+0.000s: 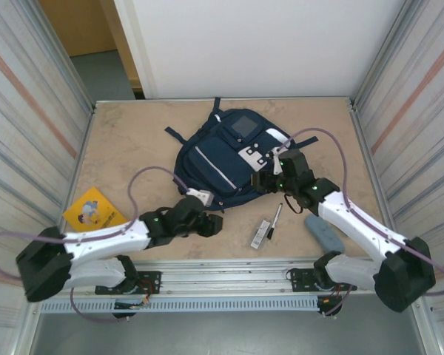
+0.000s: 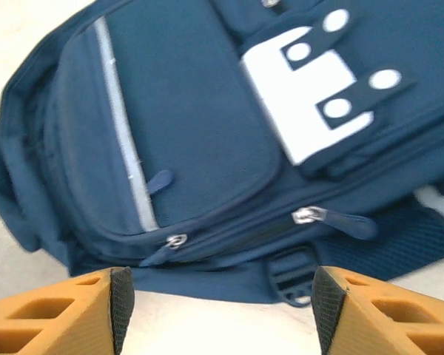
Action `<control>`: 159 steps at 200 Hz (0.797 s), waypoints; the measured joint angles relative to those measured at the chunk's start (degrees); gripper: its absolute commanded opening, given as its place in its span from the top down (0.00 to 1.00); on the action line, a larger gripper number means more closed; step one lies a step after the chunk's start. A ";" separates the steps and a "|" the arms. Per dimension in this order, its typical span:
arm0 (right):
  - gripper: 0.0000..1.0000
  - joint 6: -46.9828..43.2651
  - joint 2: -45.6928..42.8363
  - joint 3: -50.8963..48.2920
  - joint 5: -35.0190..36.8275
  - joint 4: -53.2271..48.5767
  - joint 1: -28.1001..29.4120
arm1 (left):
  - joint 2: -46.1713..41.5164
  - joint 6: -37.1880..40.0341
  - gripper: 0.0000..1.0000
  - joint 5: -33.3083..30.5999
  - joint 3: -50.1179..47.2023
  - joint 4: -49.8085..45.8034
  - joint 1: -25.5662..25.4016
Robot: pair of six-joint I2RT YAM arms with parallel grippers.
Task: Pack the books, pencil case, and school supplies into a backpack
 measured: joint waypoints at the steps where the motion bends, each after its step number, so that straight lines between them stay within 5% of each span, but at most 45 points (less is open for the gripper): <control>1: 0.33 0.00 -0.33 -0.07 0.20 -0.04 -0.13 | 0.35 -0.04 0.41 -0.15 0.22 -0.02 -0.09; 40: 0.32 0.42 -6.43 -1.46 3.13 0.59 -0.68 | 15.93 -5.55 0.40 -8.46 11.91 -3.28 -2.78; 82: 0.33 0.42 -8.52 -3.34 4.04 0.59 -0.68 | 24.87 -12.09 0.52 -15.06 18.12 -8.72 -2.40; 159: 0.35 -4.00 -5.33 -3.50 6.99 1.79 9.60 | 29.94 -12.35 0.89 -15.17 19.21 -8.39 -0.31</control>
